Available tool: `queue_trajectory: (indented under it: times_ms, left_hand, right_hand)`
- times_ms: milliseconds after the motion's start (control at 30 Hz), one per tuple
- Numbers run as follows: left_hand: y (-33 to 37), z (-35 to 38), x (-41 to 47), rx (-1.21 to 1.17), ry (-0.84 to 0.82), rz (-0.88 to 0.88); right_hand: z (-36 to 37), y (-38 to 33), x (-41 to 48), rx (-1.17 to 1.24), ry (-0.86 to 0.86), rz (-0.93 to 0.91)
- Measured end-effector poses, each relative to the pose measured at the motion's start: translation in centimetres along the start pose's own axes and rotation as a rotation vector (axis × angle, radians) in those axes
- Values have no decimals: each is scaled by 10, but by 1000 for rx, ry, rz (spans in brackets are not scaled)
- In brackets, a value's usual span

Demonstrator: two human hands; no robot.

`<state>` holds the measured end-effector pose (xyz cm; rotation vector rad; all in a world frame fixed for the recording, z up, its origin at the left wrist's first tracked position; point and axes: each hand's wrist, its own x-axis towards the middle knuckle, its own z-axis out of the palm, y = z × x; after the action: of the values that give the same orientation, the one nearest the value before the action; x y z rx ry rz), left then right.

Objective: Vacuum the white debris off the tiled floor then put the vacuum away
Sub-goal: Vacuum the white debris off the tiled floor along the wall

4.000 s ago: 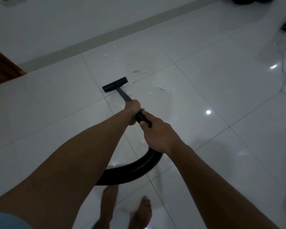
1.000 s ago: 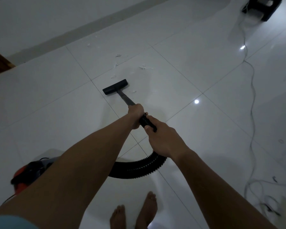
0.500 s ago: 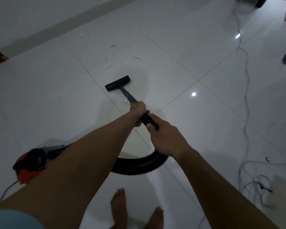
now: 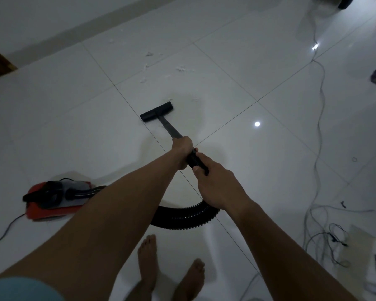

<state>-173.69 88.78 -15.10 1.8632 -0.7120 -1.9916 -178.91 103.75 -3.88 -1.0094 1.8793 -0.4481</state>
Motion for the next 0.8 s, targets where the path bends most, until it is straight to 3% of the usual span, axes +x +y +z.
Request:
queue_trajectory:
  times_ms: [800]
  left_hand:
    - [-88,-19,-69,97,-81,-2]
  right_hand:
    - [52,32,-112,71,95,75]
